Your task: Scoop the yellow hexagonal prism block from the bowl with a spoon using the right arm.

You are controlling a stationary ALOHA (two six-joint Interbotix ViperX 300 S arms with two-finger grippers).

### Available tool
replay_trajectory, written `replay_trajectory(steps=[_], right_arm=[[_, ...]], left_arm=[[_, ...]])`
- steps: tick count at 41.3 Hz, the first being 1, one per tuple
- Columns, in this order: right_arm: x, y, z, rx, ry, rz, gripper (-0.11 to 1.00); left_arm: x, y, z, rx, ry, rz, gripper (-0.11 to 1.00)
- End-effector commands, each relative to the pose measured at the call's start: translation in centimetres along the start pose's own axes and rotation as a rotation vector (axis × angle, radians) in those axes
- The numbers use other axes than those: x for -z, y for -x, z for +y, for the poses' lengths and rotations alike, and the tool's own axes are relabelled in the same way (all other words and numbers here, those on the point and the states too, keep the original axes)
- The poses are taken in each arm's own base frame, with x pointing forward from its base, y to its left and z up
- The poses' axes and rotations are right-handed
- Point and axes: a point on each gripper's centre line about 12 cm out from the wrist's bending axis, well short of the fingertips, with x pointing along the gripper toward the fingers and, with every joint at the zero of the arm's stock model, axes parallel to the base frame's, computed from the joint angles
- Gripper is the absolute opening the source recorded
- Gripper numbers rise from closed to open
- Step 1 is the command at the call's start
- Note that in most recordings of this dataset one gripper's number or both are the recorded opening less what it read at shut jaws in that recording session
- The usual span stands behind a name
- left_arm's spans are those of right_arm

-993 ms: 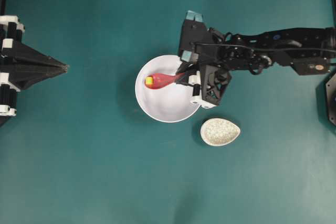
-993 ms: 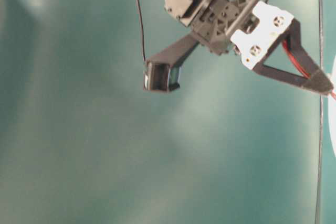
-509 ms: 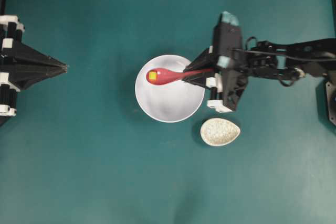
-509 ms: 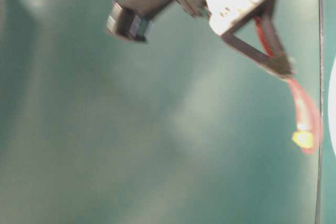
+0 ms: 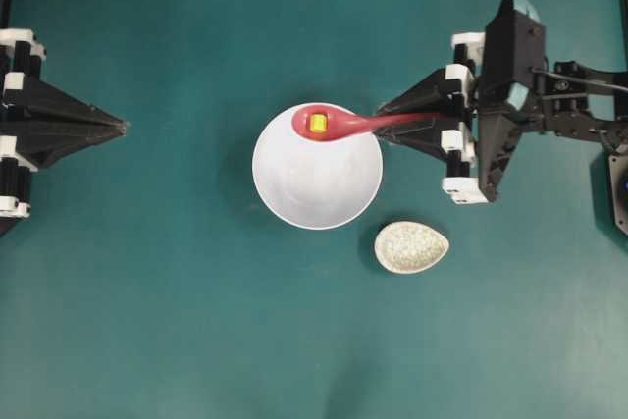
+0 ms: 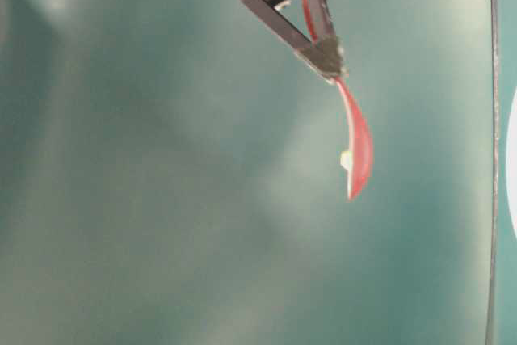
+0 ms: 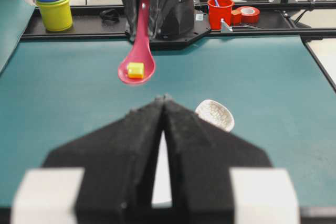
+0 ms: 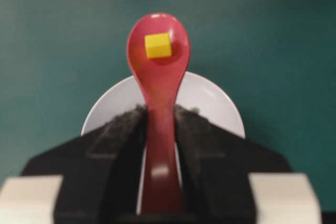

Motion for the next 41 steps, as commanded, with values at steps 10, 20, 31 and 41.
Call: replay_trajectory(steps=[10,20,31,41], right_arm=[[-0.9,0.4,0.1,-0.004,-0.002,-0.032,0.25],[-1.3,0.4,0.1,-0.002,-0.002,-0.047,0.25],[-1.5,0.4,0.5,-0.012,0.000,-0.059,0.25],[-1.5,0.5,1.3,-0.035,0.007,-0.059,0.25]], left_arm=[[-0.8,-0.2,0.1,-0.004,-0.003,-0.020,0.04],[-0.9,-0.2,0.1,-0.002,-0.002,-0.024,0.04],[-0.5,-0.3,0.1,-0.003,0.006,-0.008,0.04],[-0.4,-0.2,0.1,-0.003,0.005,0.003,0.04]])
